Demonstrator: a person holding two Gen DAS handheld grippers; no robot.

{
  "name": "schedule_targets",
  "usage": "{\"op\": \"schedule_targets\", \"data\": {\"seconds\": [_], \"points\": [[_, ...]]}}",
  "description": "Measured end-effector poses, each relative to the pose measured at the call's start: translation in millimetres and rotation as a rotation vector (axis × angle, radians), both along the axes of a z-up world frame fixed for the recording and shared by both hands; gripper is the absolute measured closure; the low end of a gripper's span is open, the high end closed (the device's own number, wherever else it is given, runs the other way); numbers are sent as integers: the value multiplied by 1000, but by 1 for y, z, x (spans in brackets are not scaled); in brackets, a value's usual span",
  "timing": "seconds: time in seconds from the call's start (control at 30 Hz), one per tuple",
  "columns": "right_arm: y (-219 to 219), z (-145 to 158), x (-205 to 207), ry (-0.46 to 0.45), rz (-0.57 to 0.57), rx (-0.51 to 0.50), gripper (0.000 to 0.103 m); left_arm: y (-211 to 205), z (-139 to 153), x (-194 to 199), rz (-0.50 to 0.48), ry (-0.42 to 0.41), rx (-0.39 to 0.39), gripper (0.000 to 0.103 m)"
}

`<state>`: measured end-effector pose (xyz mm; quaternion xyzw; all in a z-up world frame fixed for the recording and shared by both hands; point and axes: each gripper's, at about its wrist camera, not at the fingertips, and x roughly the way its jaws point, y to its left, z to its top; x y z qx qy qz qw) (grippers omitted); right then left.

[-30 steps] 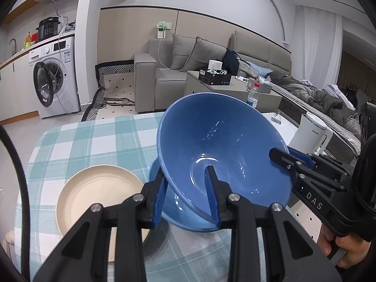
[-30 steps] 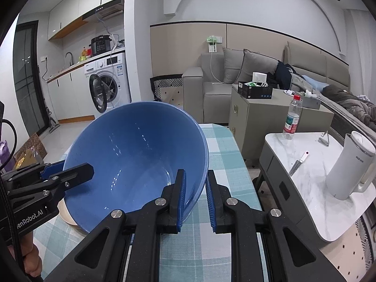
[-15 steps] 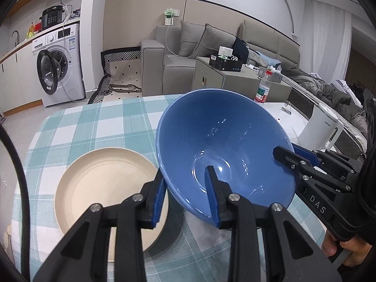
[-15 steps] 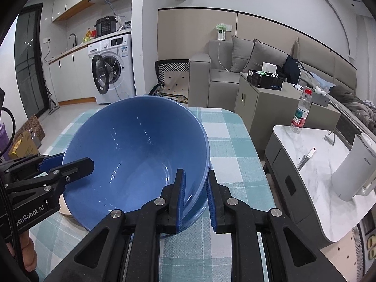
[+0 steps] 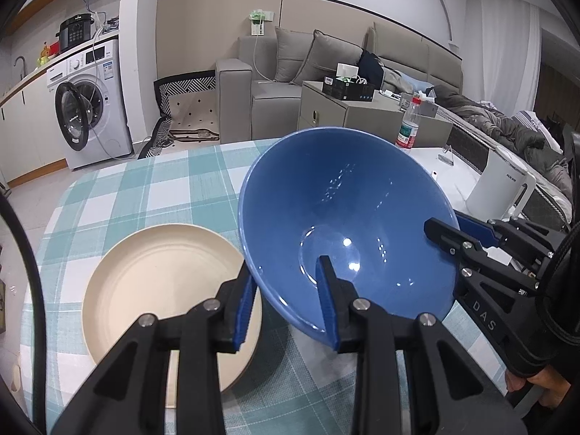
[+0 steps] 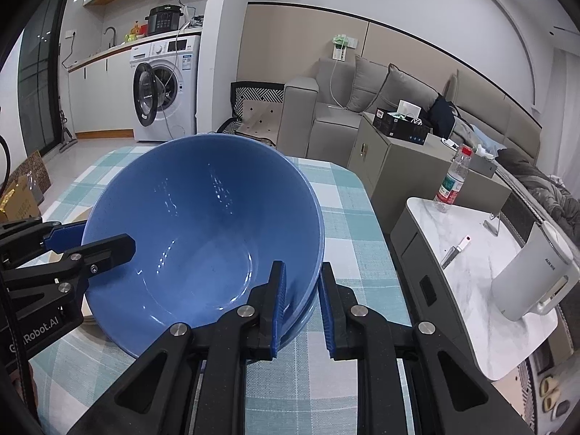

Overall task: Organize plates and bowls
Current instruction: 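Lower the left tool's bowls into the right tool's bowls and open both tools, then reposition both tools on the rim of the blue bowl stack and close them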

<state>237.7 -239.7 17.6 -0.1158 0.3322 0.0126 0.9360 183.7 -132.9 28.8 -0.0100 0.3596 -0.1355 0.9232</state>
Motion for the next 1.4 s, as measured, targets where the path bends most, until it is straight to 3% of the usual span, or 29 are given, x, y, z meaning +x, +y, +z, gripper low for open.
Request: {"op": "schedule_targets", "data": {"seconds": [0.27, 0.5, 0.67, 0.83, 1.07, 1.17, 1.2, 1.23, 1.3, 1.4], "points": [[15, -12, 1, 0, -22, -125, 85, -6, -11, 5, -10, 27, 35, 71], [18, -19, 4, 16, -17, -156, 82, -6, -15, 6, -14, 33, 47, 66], [17, -19, 5, 22, 1, -140, 77, -7, -17, 8, -33, 54, 44, 58], [7, -17, 4, 21, 6, -93, 61, -3, -18, 9, -34, 58, 30, 51], [-1, -11, 0, 12, 25, -36, 56, 8, -20, 14, -18, 81, -7, 50], [-6, -6, 0, 22, 50, 31, 52, 13, -19, 16, -20, 87, -19, 45], [-9, -4, 0, 22, 51, 53, 45, 14, -18, 16, -18, 87, -22, 43], [-11, -2, 0, 18, 46, 62, 30, 16, -16, 17, -11, 85, -26, 39], [-15, 3, -4, -12, 23, 72, 18, 21, -14, 17, 3, 78, -41, 30], [-23, 8, -4, -17, 6, 100, 13, 30, -12, 18, 16, 72, -76, 16]]}}
